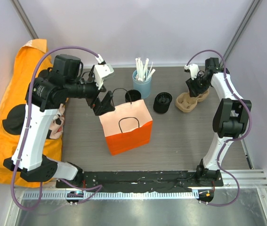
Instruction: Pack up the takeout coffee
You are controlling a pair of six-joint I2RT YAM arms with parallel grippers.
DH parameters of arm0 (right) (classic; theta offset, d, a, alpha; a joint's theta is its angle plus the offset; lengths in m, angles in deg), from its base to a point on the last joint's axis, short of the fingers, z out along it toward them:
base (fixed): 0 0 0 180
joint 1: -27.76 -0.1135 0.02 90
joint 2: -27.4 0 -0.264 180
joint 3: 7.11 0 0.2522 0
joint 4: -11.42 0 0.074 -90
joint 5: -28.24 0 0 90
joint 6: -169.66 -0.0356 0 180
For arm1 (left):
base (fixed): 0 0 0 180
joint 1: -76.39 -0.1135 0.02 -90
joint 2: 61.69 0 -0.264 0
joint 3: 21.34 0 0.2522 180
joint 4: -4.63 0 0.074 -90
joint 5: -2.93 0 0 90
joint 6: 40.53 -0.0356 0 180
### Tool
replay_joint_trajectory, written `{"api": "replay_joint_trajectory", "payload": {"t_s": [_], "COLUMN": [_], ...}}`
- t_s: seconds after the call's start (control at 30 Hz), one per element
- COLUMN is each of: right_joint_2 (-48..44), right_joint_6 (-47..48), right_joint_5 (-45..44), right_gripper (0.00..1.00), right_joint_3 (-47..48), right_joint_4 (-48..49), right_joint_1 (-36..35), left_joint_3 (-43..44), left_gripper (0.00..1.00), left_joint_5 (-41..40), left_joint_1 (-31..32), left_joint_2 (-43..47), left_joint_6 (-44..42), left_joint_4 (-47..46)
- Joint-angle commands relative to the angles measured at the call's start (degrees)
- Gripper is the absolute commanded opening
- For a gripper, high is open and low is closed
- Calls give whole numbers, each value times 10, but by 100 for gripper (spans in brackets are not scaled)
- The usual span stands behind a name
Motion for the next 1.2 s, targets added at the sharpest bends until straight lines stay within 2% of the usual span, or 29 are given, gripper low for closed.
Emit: {"api": "replay_joint_trajectory", "payload": {"t_s": [0.0, 0.2, 0.37, 0.57, 1.03, 1.17], "right_joint_2": [-14, -4, 13, 29, 25, 19], "right_joint_6": [0, 4, 5, 5, 4, 4], "right_joint_5": [6, 4, 0, -4, -1, 3], "right_gripper": [53, 63, 64, 63, 50, 50], "right_joint_3": [4, 2, 3, 7, 3, 0], "right_joint_4": [12, 14, 16, 20, 28, 27], "right_joint_1": [-1, -1, -1, -1, -1, -1], "left_joint_3": [7, 8, 9, 9, 7, 5], "left_gripper": [100, 100, 100, 99, 100, 100], "left_joint_5": [16, 18, 18, 18, 19, 18], "left_joint_1": [-3, -3, -3, -2, -3, -3], "left_joint_2": [1, -3, -4, -5, -10, -10], "left_joint_6": [9, 9, 10, 10, 10, 10], "left_joint_4": [1, 2, 1, 2, 1, 1]}}
